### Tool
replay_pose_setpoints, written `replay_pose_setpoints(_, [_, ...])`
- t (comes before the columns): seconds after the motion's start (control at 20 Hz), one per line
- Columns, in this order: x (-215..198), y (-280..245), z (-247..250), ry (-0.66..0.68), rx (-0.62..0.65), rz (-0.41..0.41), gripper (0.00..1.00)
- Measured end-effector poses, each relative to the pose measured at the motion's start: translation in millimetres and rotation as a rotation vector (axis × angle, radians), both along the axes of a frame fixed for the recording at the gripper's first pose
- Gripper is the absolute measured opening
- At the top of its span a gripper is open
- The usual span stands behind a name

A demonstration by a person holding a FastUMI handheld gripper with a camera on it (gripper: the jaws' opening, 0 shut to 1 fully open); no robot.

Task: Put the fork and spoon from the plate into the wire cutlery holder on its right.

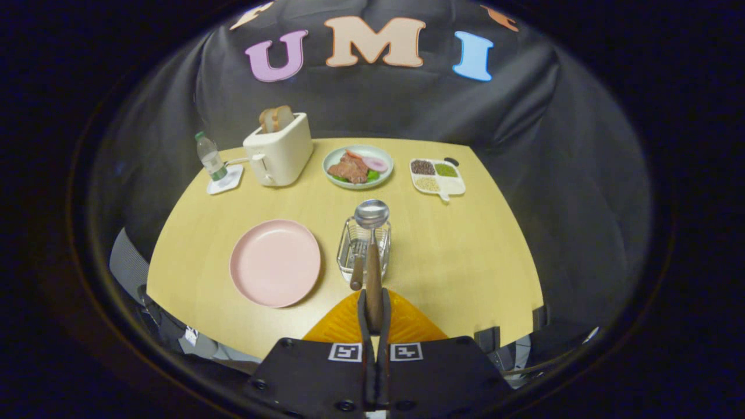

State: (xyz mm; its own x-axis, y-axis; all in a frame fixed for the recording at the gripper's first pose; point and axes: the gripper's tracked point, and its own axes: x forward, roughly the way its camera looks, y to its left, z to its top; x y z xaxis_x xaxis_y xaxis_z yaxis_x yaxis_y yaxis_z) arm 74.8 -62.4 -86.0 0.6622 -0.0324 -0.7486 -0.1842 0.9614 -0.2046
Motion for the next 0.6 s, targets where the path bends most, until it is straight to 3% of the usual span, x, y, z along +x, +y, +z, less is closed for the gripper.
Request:
replay_pose_setpoints(0.3, [-3, -11, -20, 0.234, -0.035, 0.011, 0.04])
replay_pose_setpoints(0.6, [12, -2, -29, 0.314, -0.030, 0.016, 0.06])
